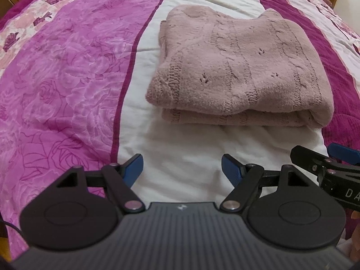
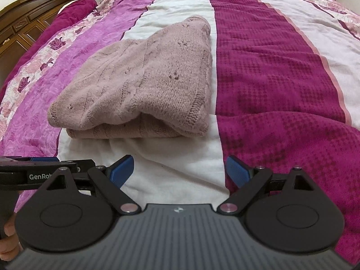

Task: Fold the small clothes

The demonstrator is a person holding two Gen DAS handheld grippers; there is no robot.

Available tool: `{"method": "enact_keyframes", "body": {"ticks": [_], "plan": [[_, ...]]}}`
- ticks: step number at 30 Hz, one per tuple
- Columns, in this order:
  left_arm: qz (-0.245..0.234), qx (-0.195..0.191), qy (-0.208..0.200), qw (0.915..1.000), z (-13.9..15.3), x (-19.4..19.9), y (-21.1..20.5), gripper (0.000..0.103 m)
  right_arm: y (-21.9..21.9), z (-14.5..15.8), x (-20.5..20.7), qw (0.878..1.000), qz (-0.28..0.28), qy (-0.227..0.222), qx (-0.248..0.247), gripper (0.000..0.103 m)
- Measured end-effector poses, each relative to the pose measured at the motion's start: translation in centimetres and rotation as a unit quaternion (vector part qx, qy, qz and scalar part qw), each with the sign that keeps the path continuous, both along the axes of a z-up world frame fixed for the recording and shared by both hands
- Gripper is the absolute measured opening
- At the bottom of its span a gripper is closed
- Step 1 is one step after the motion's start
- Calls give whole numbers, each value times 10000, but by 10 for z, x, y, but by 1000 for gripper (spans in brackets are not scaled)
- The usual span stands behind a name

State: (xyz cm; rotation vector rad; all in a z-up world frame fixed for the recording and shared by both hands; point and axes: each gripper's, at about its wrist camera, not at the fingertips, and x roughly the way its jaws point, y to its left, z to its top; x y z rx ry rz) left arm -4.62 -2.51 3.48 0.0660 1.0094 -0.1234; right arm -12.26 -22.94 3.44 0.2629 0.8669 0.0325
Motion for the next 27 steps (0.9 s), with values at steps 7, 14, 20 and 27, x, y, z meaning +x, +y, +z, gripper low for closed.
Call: {"method": "enact_keyframes", "body": {"ticks": [7,14,20,27], "plan": [[-10,-3,7,10000,-1,-1,0,78,0,0,0,10000,3,11,-6,93],[1,-9,1,10000,-2,-1,0,78,1,-2,0,10000,8,21,-22,93],[4,-8,17,10000,-3,-2,0,78,1,-2,0,10000,7,23,-20,93],[0,1,16,10000,-3,-2,0,78,1,-2,0,10000,7,22,-20,93]]}}
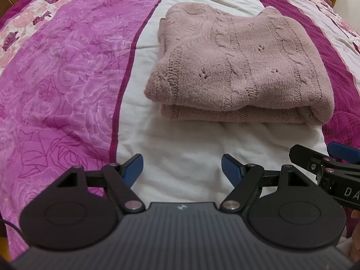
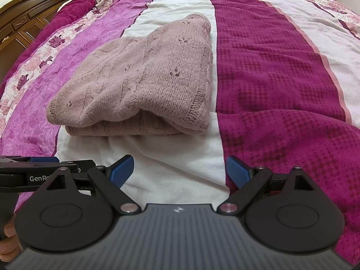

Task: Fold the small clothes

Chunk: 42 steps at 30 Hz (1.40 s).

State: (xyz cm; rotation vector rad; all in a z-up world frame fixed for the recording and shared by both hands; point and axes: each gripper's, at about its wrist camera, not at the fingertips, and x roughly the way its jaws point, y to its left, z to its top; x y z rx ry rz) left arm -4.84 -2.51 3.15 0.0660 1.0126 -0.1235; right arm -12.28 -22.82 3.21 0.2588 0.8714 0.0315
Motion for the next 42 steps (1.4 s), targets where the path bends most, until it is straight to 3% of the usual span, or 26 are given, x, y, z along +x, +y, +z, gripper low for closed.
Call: {"method": "enact_keyframes", "body": {"ticks": [42], "plan": [[7,15,68,10000,-2,1,1,78,1,-1,-1,10000,-2,13,0,93]]}}
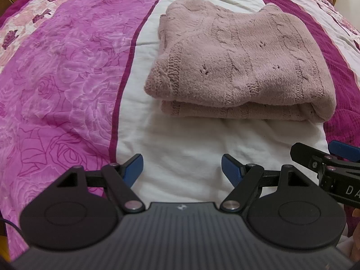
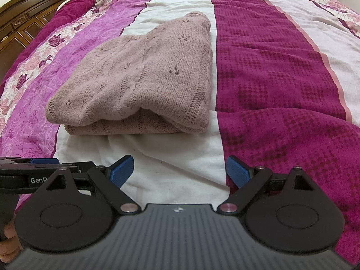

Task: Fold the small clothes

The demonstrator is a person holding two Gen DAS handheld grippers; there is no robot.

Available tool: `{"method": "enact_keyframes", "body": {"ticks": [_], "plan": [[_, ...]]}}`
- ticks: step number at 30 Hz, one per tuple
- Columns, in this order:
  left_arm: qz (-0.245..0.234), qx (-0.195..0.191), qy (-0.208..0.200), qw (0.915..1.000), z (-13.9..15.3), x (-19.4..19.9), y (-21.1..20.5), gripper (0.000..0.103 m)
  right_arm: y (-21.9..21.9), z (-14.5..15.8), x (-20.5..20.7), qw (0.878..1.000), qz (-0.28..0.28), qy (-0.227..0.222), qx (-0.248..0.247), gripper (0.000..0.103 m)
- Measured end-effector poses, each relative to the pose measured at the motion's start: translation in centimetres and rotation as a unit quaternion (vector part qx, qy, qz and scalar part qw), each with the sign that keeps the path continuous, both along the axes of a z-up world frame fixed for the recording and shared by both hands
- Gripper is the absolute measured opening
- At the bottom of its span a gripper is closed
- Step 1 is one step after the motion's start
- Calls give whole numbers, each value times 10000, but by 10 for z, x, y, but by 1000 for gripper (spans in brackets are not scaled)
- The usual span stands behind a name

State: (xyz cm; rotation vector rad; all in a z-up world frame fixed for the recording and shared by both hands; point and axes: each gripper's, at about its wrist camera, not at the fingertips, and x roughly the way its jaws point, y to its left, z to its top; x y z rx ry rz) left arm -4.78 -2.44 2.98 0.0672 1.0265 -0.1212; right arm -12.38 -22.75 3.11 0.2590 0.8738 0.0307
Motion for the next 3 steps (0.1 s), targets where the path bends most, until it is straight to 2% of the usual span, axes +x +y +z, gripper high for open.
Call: {"method": "enact_keyframes", "body": {"ticks": [3], "plan": [[-9,-15,23,10000,0,0,-1,78,0,0,0,10000,0,2,-1,93]]}}
